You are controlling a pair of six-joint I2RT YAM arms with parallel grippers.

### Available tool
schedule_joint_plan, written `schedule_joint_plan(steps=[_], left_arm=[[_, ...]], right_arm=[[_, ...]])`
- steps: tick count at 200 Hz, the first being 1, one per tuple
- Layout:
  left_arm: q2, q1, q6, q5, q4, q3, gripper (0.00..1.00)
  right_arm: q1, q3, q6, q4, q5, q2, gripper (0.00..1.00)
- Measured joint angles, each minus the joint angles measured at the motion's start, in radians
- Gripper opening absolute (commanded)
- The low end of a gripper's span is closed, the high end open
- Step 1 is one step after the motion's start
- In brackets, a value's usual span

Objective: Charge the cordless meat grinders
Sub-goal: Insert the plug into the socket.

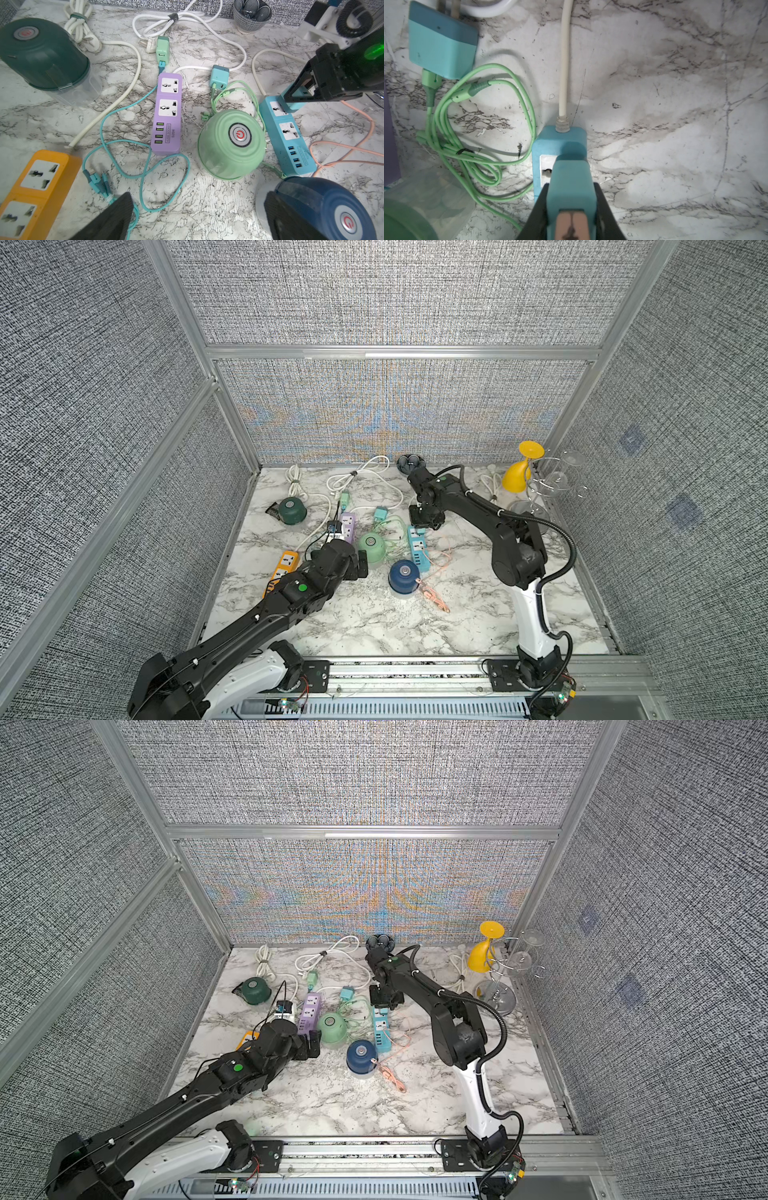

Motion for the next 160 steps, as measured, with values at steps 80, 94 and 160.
schedule_joint_plan(steps=[80,94,160], left_arm=[[0.008,0.002,0.0,0.002,0.0,0.0,0.99],[0.004,0.002,0.0,0.003,0.002,-0.003,0.99],[-0.003,0.006,0.0,0.003,0.002,-0.005,0.99]], right_arm=[[0.044,-0.04,0.038,0.024,0.094,0.021,0.0],[0.047,-0.048,0.043,0.03,0.103,0.021,0.0],[0.052,-0.142,0.059,0.121,0.12,-0.011,0.0]])
